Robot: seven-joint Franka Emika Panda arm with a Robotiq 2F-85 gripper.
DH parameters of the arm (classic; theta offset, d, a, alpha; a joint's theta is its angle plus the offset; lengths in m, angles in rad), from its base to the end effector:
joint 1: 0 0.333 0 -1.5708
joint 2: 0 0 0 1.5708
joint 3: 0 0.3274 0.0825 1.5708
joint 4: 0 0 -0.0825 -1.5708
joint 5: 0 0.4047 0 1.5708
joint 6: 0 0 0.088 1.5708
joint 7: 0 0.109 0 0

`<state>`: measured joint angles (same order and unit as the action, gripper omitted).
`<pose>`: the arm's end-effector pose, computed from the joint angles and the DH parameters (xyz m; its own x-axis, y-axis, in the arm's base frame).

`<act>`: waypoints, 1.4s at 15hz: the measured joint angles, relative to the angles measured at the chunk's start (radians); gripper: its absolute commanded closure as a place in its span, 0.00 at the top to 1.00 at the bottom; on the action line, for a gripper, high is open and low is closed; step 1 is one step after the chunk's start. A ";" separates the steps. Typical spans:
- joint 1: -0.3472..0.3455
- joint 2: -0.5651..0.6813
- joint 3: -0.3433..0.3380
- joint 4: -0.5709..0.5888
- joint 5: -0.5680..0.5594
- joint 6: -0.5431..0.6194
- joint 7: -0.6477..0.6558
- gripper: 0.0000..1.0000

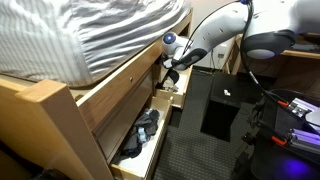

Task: Close the top right drawer

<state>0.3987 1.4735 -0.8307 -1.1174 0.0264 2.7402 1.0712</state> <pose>0.7954 -0.0779 0.0538 0.5885 -0.3909 0.7077 -0.7070 -0.6735 0.2158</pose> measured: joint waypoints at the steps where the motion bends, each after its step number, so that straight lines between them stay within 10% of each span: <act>1: -0.001 0.000 0.002 0.000 -0.001 0.000 0.000 1.00; 8: -0.037 -0.021 0.110 0.002 -0.073 0.025 -0.103 1.00; 15: -0.470 0.006 0.498 0.031 -0.201 0.383 -0.520 1.00; 21: -0.458 0.005 0.466 0.014 -0.143 0.439 -0.428 1.00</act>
<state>-0.0597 1.4785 -0.3647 -1.1037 -0.1165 3.1794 0.6436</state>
